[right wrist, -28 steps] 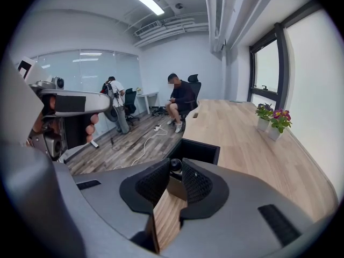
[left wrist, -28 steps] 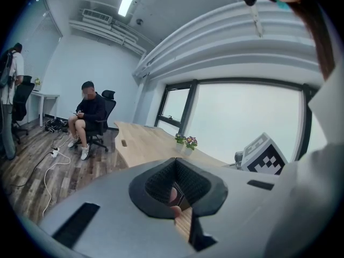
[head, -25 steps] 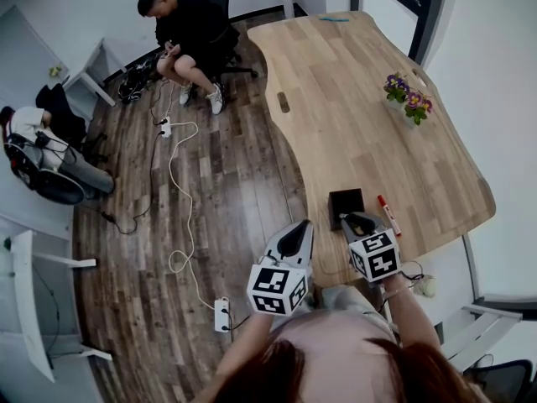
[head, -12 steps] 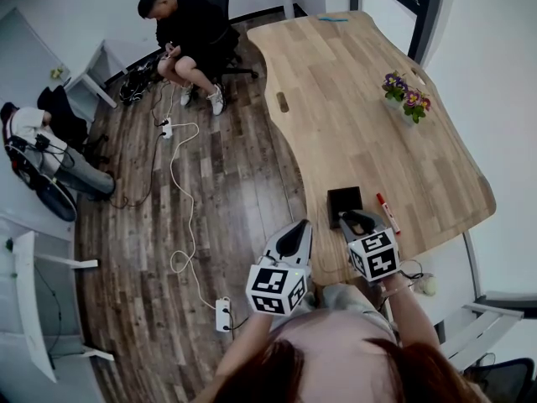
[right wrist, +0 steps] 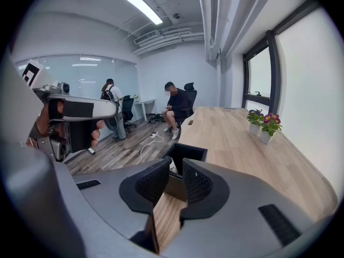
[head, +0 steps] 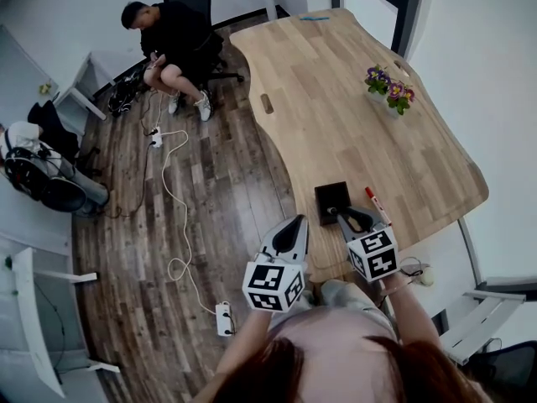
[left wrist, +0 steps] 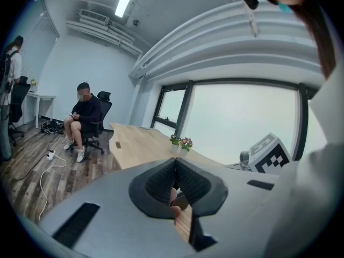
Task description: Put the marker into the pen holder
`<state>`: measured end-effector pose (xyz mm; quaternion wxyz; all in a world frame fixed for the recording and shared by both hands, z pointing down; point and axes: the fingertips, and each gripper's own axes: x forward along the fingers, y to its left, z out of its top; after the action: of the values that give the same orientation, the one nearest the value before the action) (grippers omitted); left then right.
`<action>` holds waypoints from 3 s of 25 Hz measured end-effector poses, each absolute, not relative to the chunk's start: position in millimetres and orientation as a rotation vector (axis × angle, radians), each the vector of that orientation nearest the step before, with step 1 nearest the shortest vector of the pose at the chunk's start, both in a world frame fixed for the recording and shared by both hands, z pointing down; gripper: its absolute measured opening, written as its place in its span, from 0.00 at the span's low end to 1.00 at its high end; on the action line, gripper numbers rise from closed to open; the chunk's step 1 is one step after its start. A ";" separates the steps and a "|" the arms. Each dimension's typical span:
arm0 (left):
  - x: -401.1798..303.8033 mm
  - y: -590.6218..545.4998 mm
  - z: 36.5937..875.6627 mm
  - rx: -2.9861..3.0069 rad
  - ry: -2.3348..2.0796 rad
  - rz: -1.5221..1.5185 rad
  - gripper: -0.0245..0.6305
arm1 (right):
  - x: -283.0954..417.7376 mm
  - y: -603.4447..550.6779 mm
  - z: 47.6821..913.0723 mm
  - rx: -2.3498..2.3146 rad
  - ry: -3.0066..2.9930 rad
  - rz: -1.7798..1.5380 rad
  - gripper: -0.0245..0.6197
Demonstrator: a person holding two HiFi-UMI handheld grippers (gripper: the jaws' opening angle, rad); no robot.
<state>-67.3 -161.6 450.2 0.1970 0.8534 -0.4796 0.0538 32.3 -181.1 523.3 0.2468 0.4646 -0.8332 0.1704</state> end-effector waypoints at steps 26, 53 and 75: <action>-17.6 -175.3 442.2 2.443 -1.273 0.148 0.04 | 118.8 -171.4 535.3 1.398 -2.147 0.490 0.09; -3.2 -165.9 452.3 2.330 -1.443 0.127 0.04 | 173.9 -171.5 597.8 1.218 -2.117 0.456 0.12; -8.9 -146.4 471.3 2.224 -1.531 0.151 0.04 | 191.6 -162.8 661.5 1.116 -2.046 0.529 0.16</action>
<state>-8.9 -146.4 471.3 0.2171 0.8028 -0.5526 0.0546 191.6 -162.8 661.5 0.3668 0.4345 -0.7964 0.2058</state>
